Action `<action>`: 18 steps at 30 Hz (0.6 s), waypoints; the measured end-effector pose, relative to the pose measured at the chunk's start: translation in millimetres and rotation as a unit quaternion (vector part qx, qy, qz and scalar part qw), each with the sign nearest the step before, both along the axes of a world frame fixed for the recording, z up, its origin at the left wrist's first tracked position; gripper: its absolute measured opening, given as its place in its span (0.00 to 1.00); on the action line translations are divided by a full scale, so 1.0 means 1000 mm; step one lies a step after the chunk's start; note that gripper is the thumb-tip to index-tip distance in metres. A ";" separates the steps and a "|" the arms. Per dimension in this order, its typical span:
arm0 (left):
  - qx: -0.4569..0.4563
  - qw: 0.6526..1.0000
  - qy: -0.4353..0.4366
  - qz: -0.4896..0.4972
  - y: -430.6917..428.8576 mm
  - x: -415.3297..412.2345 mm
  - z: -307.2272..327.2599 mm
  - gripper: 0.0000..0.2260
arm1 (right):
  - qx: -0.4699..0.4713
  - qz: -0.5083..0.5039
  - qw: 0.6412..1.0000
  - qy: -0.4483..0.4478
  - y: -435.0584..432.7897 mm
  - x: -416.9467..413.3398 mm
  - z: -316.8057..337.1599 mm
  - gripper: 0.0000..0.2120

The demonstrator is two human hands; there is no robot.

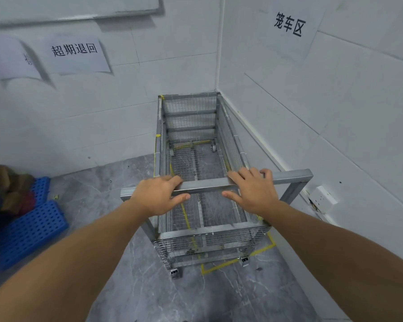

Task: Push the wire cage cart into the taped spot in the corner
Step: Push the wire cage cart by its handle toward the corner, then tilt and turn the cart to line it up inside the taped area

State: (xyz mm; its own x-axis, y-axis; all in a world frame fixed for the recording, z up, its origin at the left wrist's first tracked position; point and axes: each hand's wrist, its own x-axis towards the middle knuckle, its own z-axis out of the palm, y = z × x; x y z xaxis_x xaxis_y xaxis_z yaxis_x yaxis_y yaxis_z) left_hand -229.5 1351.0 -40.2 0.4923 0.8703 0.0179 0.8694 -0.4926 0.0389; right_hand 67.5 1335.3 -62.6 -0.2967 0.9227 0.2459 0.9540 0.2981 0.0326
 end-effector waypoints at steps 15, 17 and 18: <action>0.113 0.993 -0.010 -0.026 -0.002 -0.053 -0.012 0.24 | 0.021 -0.050 0.997 0.048 -0.006 -0.009 -0.007 0.27; 0.110 0.994 -0.009 -0.025 -0.001 -0.052 -0.011 0.25 | 0.011 -0.059 0.997 0.049 -0.007 -0.014 -0.007 0.28; 0.106 0.994 -0.005 -0.023 -0.001 -0.051 -0.010 0.25 | 0.009 -0.067 0.996 0.050 -0.007 -0.018 -0.007 0.28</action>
